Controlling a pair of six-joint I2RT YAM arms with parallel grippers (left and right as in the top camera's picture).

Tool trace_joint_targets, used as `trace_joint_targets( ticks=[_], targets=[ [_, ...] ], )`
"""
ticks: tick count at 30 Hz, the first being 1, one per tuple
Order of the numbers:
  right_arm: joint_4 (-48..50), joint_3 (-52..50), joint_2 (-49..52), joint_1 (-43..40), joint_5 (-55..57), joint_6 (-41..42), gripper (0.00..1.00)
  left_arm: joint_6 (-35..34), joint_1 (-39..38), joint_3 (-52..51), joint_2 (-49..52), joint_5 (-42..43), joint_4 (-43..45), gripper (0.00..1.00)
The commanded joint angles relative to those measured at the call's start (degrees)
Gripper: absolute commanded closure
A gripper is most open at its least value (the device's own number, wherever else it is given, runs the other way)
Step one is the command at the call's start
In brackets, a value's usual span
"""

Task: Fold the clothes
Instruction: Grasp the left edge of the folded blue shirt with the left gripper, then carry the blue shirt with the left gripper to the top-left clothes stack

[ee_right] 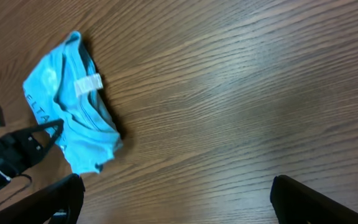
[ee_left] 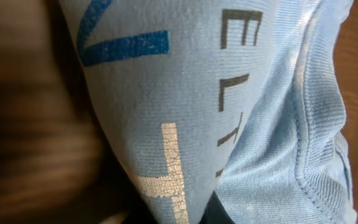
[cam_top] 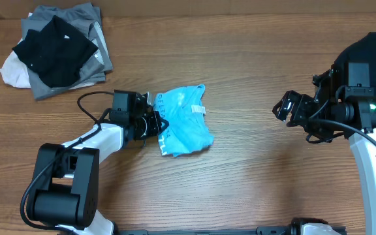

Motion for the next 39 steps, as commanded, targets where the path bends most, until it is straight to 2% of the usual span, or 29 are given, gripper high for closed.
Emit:
trace_joint_targets(
  ticks=[1,14,26,39],
  targets=[
    [-0.4,-0.2,0.1,0.0,0.4,-0.4,0.0,3.9,1.0,2.7,2.3,-11.9,0.5,0.96],
    [-2.5,-0.2,0.1,0.0,0.4,-0.4,0.0,16.4,10.0,21.7,2.3,-17.2,-0.3,0.96],
    [-3.4,-0.2,0.1,0.0,0.4,-0.4,0.0,23.7,19.2,32.5,2.3,-19.4,0.8,0.96],
    [-4.7,-0.2,0.1,0.0,0.4,-0.4,0.0,24.8,26.9,36.9,2.5,-20.2,-0.2,0.96]
  ],
)
